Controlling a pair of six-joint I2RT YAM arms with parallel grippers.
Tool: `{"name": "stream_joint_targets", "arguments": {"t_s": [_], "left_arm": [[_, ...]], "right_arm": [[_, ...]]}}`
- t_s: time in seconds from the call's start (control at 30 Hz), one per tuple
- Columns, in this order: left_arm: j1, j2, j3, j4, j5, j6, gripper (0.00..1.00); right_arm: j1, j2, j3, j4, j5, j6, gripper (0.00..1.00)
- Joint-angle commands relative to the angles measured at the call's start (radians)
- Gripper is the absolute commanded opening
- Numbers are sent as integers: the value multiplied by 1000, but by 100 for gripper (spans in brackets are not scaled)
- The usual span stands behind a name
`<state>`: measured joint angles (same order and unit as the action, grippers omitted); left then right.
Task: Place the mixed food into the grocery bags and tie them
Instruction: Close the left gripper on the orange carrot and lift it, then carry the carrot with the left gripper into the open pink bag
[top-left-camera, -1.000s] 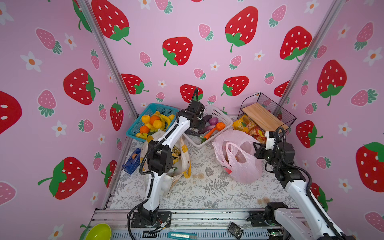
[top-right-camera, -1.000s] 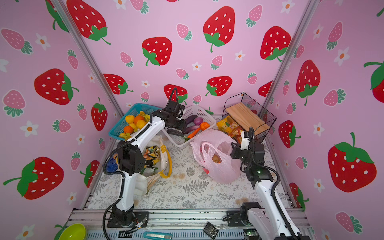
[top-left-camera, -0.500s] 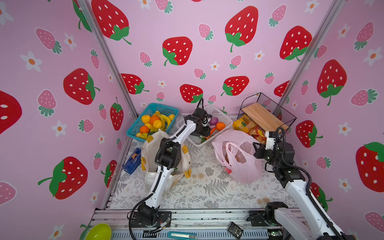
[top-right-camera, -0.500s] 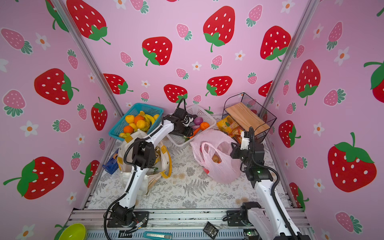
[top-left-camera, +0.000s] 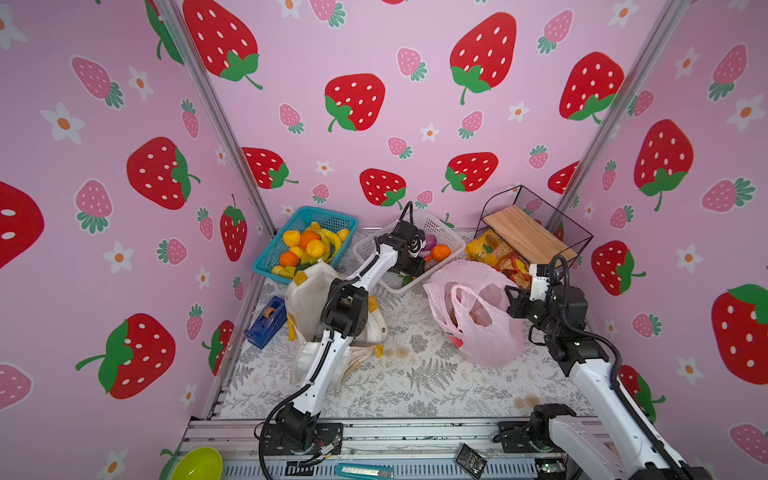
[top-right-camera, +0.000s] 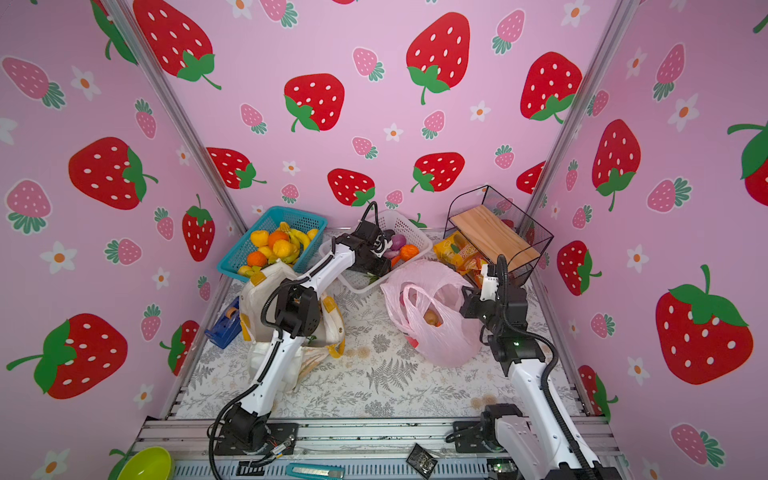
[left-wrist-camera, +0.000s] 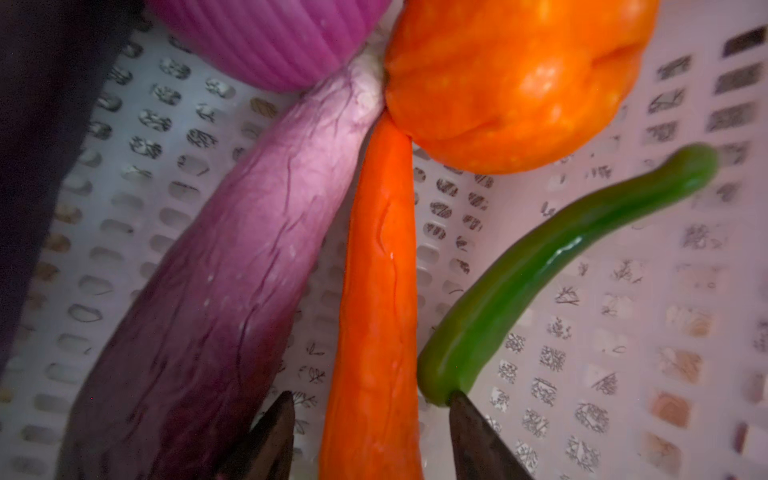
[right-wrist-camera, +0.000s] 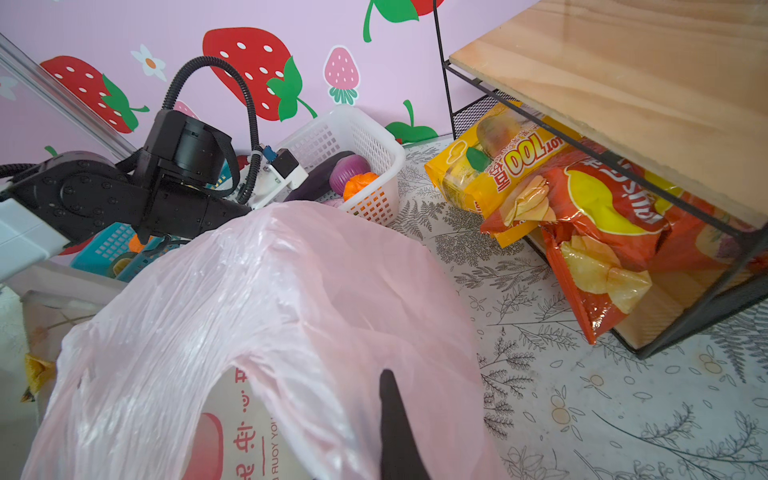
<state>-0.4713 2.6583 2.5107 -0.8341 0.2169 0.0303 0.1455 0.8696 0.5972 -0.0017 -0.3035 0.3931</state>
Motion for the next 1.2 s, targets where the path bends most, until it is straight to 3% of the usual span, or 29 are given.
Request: {"name": "stream_joint_targets", "arguments": {"t_s": [0.0,0.3,0.53,0.77,1.0,1.17], "left_arm": [[0,6,39,-28,-57,20,55],[20,-11,14,-19,6,9,26],[33,-151,-98,27,-11,-29,17],[32,-383,-305,127,-64,-87,15],[3,-698,-622,321,-53,-139,14],[-69,-957,-886,394,-160,-105,14]], "right_arm": [[-4,5,-16,21,-11,2,0],[-5,4,-17,17,-9,-1,0],[-4,9,-14,19,-9,-3,0],[-4,1,-13,17,-1,-1,0],[-4,-12,-11,18,6,6,0],[-5,-31,-17,28,7,13,0]]}}
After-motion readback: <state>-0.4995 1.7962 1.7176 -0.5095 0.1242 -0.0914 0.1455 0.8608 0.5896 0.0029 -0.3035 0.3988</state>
